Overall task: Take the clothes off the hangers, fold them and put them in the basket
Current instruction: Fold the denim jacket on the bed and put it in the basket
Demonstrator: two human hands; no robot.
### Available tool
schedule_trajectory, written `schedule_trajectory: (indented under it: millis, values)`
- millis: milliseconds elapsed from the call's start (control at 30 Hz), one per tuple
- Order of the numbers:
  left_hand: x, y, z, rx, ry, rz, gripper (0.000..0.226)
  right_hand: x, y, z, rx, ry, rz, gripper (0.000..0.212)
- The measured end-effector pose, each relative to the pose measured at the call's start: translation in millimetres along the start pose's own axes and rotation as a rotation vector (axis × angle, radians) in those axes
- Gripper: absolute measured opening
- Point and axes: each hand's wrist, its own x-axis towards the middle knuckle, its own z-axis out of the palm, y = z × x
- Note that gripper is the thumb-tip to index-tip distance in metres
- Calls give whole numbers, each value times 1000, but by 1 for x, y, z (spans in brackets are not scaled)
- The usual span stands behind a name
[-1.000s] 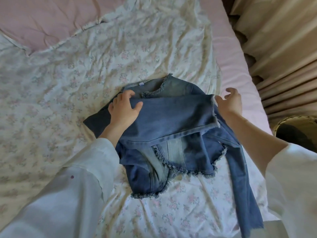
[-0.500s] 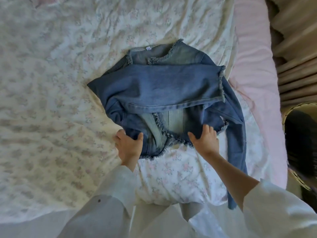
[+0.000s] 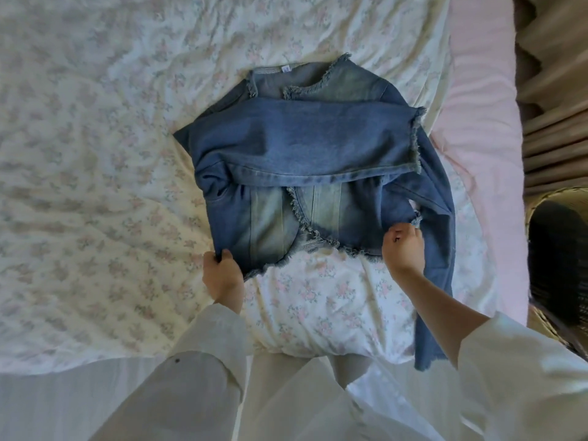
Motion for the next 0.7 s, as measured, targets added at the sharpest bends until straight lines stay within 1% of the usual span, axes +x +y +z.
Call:
schedule_trajectory:
  millis: [67, 100, 167, 233, 267, 333, 400, 500, 567, 633, 700]
  values:
    - [-1, 0, -2, 130, -37, -32, 8, -2, 10, -10, 60, 104, 82, 27]
    - [-3, 4, 1, 154, -58, -40, 11, -1, 15, -16, 75, 142, 120, 29]
    - [-6, 13, 11, 223, -65, -44, 36, 4, 25, -30, 96, 185, 197, 33]
    - [-16, 23, 27, 355, -39, -6, 61, 11, 40, -43, 103, 202, 272, 38]
    - [-24, 27, 36, 403, -33, 40, 70, 15, 48, -48, 103, 205, 302, 39]
    - [-39, 36, 53, 461, -21, 168, 75, 22, 61, -54, 147, 211, 343, 39]
    - [-55, 41, 72, 514, -41, 315, 72, 25, 71, -60, 223, 163, 376, 37]
    - [-75, 51, 100, 550, -138, 492, 66, 26, 78, -64, 218, -63, 387, 40]
    - [-88, 60, 116, 508, -234, 592, 58, 24, 82, -63, 228, -170, 402, 41]
    - [-103, 70, 133, 439, -326, 732, 47, 23, 89, -65, 286, -232, 436, 39]
    - [-119, 80, 152, 443, -385, 899, 40, 22, 102, -72, 405, -276, 470, 34]
